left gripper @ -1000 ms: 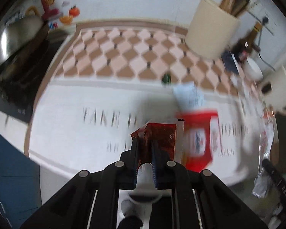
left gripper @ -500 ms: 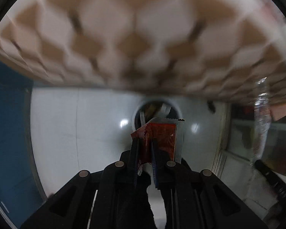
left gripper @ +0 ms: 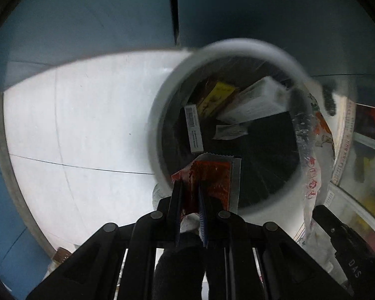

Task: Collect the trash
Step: 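Carry both bags down over the bin and open both tools, then raise both tools back up toward the counter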

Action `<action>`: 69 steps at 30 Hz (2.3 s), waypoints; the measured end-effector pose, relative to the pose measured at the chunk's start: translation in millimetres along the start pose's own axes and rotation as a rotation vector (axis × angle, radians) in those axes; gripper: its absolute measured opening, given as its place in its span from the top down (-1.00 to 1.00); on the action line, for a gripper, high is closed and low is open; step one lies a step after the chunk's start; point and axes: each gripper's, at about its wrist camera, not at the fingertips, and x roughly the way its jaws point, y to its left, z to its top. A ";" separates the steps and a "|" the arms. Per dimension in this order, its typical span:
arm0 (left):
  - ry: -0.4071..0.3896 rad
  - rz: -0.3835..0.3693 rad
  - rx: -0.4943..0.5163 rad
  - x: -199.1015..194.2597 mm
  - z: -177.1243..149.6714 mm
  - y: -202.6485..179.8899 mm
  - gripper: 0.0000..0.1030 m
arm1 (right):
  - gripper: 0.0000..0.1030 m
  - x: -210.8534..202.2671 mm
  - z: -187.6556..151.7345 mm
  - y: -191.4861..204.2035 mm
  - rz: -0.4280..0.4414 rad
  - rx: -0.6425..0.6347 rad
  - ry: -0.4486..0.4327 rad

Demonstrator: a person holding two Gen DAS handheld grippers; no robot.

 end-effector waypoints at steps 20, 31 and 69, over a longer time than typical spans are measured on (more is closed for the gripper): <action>-0.110 -0.016 -0.010 -16.1 -1.7 3.5 -0.81 | -0.01 58.0 18.2 -14.4 -0.012 -0.015 0.077; -0.242 0.100 0.004 -99.5 -62.1 21.0 -0.95 | -0.99 -12.9 -6.9 5.2 -0.058 -0.104 -0.020; -0.699 0.069 0.019 -577.9 -245.5 -0.5 -0.95 | -1.00 -563.3 -174.5 130.1 -0.020 -0.257 -0.438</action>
